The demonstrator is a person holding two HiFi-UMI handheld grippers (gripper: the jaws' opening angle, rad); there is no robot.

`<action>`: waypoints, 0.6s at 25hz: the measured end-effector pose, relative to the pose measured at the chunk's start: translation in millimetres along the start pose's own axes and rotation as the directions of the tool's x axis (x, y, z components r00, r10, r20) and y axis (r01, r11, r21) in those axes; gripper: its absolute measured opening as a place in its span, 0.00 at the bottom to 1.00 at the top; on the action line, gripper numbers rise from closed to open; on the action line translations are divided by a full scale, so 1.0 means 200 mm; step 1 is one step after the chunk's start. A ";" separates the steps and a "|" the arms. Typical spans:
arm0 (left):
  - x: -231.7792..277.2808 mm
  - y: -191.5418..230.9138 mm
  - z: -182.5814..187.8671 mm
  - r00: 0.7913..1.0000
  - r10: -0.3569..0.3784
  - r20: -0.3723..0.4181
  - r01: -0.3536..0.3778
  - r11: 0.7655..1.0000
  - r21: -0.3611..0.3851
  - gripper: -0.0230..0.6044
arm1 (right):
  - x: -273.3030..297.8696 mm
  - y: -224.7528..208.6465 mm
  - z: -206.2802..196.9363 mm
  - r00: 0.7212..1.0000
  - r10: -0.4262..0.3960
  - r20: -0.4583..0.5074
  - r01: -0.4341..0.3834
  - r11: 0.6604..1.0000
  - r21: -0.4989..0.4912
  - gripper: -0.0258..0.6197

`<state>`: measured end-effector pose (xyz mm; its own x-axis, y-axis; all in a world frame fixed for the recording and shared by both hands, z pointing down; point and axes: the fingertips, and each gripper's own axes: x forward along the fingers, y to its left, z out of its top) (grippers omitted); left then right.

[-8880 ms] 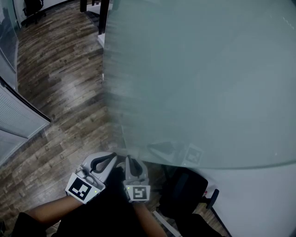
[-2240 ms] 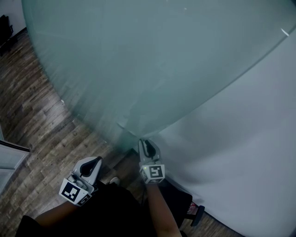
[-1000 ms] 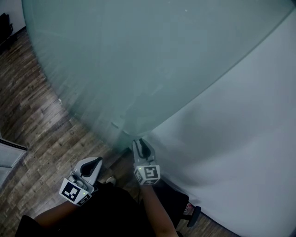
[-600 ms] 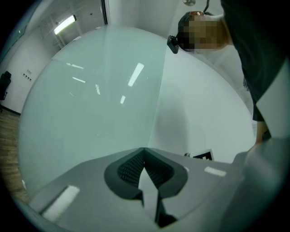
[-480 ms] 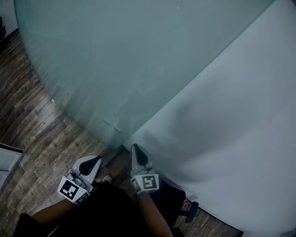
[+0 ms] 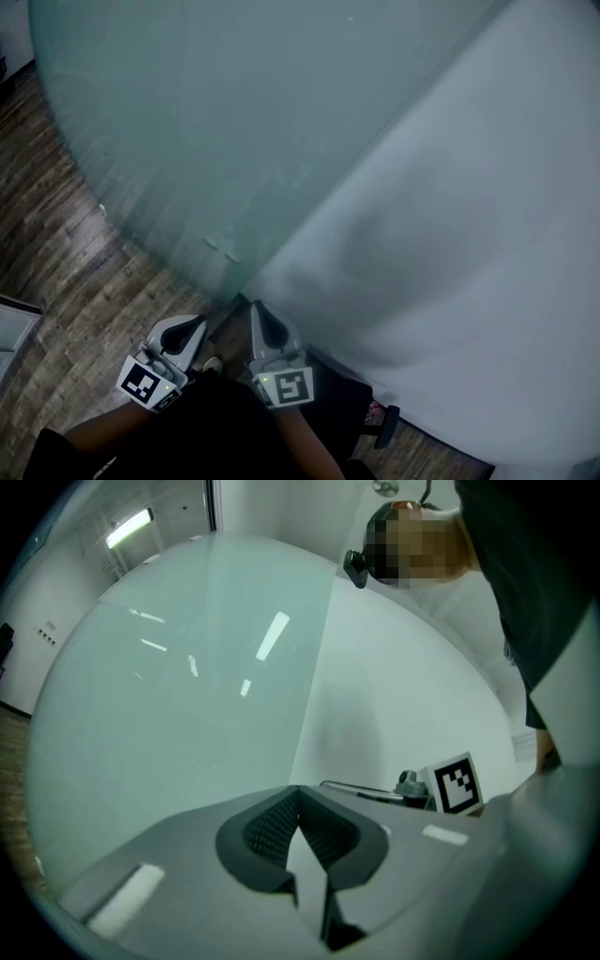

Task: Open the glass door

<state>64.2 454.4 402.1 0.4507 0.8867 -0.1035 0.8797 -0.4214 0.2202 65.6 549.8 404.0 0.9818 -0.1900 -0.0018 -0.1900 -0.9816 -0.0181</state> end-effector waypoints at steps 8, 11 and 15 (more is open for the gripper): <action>-0.04 0.01 -0.03 1.000 0.020 0.007 -0.020 1.000 -0.005 0.04 | -0.05 0.04 -0.03 1.000 0.002 0.002 -0.002 1.000 -0.002 0.04; -0.09 0.03 -0.03 0.999 0.054 0.000 -0.054 0.998 -0.013 0.04 | -0.06 0.09 -0.01 1.000 0.004 0.000 -0.004 1.000 0.003 0.04; -0.13 0.03 -0.02 0.998 0.064 -0.007 -0.064 0.998 0.001 0.04 | -0.07 0.13 0.00 1.000 0.017 0.002 -0.017 1.000 -0.011 0.04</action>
<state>56.5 428.9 410.2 0.5047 0.8594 -0.0820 0.8493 -0.4773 0.2254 47.2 526.0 403.1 0.9783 -0.2071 -0.0040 -0.2071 -0.9783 -0.0067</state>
